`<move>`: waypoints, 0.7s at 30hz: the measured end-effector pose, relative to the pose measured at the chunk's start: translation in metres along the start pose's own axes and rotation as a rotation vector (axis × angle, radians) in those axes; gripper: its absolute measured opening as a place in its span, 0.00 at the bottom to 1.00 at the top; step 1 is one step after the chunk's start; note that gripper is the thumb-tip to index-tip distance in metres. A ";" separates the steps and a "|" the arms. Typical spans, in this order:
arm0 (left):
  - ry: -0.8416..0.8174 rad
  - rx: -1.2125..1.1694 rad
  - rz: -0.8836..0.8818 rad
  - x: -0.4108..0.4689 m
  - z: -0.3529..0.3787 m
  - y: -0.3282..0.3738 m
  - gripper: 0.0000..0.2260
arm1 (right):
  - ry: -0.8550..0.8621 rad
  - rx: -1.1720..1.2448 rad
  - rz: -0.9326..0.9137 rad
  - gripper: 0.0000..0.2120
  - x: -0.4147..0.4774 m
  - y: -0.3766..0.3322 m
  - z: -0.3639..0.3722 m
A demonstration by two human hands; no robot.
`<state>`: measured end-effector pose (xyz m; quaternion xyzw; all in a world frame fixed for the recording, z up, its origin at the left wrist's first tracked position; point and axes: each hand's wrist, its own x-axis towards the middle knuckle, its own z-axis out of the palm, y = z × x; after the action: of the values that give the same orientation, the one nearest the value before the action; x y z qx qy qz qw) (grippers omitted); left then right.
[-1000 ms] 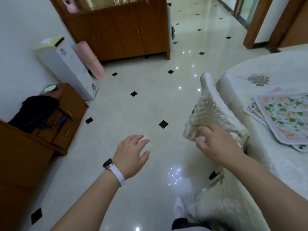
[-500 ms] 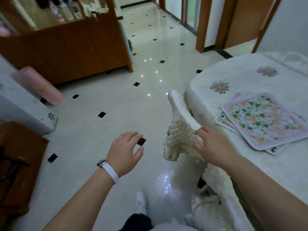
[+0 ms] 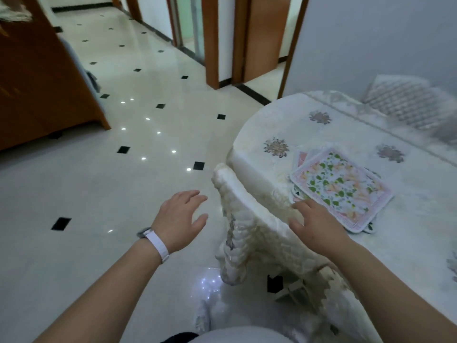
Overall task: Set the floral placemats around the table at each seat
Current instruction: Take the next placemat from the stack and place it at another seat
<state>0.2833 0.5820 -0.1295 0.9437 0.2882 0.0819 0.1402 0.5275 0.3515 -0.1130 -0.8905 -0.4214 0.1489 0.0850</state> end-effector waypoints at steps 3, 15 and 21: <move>-0.027 -0.027 0.080 0.037 -0.007 -0.019 0.28 | 0.051 0.021 0.106 0.23 0.009 -0.011 -0.004; -0.160 -0.079 0.496 0.156 0.007 0.022 0.28 | 0.174 0.079 0.513 0.23 -0.027 0.006 -0.008; -0.231 -0.089 0.545 0.189 0.035 0.042 0.24 | 0.213 0.174 0.666 0.22 -0.025 0.040 0.003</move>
<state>0.4688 0.6484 -0.1352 0.9823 0.0025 0.0210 0.1861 0.5408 0.3069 -0.1222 -0.9789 -0.0826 0.1099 0.1509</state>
